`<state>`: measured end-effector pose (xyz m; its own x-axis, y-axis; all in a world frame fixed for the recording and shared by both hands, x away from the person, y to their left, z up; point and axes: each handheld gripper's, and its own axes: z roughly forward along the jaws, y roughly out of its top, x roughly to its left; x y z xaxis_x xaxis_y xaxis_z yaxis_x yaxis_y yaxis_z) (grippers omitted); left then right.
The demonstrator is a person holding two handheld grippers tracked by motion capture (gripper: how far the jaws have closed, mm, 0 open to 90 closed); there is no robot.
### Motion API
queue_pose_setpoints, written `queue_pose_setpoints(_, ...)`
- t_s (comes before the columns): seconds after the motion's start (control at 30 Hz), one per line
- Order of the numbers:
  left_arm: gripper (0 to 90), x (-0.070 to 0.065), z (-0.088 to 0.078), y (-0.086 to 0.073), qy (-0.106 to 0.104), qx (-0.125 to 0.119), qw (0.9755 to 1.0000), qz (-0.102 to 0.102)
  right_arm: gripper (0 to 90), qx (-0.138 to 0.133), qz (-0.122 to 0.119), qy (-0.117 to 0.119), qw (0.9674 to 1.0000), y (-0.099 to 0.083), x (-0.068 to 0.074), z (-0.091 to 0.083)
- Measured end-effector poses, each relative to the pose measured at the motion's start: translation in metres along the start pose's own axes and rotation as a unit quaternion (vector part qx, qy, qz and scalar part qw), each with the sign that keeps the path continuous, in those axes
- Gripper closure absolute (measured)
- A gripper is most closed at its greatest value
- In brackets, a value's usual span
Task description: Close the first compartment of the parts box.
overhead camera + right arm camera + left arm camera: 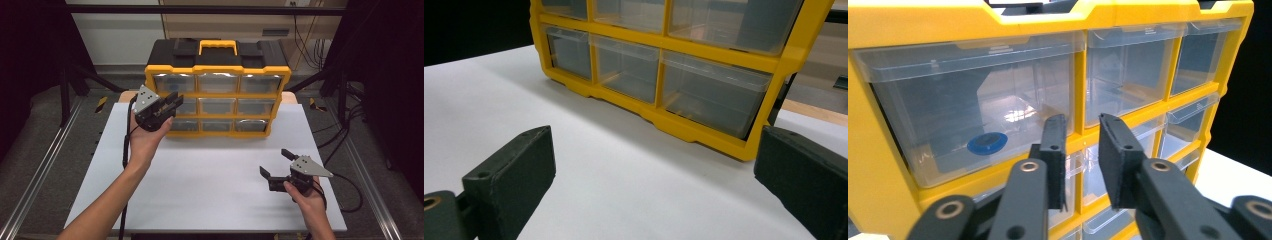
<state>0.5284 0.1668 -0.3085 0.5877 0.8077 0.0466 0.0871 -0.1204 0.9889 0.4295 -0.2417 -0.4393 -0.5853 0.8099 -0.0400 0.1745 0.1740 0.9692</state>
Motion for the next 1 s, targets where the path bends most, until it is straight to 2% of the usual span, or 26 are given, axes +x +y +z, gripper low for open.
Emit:
queue_pose_setpoints(0.7, 38.1, -0.011, -0.006, 0.0, -0.024, -0.019, 0.9995, 0.005, 3.6, 0.0, 0.001, 0.0, 1.0, 0.0, 0.0, 0.0)
queue_pose_setpoints(1.0, 27.6, -0.011, -0.01, -0.003, -0.033, -0.026, 0.9991, 0.005, 3.6, 0.001, 0.002, 0.002, 1.0, 0.0, 0.0, 0.0)
